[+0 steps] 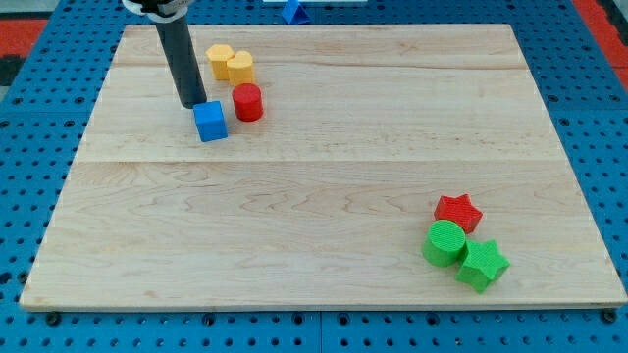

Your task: Place the blue cube to the bottom right of red circle

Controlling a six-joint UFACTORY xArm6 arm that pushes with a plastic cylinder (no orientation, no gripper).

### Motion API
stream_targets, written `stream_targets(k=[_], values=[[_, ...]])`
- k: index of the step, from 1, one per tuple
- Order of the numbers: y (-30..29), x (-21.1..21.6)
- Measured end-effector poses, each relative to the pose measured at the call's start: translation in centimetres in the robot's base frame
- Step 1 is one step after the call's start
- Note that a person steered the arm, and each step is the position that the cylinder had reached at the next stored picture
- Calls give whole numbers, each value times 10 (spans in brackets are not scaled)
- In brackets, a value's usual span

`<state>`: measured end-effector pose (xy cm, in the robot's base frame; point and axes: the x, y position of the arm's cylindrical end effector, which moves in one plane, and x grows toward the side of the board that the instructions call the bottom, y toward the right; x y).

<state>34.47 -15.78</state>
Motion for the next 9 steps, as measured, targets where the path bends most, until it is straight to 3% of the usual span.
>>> stream_targets(k=[3,4,5,8,9], values=[[21,12],[6,38],[11,104],[72,112],[72,88]])
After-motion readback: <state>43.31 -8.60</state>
